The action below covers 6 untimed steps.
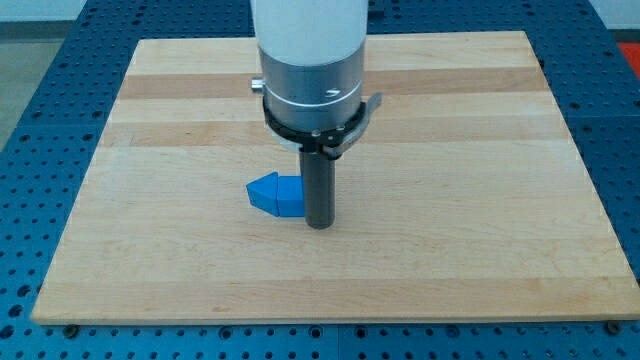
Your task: Push the blue triangle to the top left
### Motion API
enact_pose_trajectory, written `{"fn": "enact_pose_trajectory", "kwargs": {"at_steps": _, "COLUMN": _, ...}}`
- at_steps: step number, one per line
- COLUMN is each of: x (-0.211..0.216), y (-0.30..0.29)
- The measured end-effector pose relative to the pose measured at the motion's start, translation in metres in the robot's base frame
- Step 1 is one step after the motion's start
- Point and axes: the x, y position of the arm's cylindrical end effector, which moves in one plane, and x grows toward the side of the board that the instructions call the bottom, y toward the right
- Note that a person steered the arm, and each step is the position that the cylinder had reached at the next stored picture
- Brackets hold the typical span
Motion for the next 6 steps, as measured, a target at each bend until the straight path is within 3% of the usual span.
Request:
{"fn": "enact_pose_trajectory", "kwargs": {"at_steps": 2, "x": -0.013, "y": 0.063}}
{"fn": "enact_pose_trajectory", "kwargs": {"at_steps": 3, "x": -0.036, "y": 0.064}}
{"fn": "enact_pose_trajectory", "kwargs": {"at_steps": 6, "x": -0.038, "y": -0.019}}
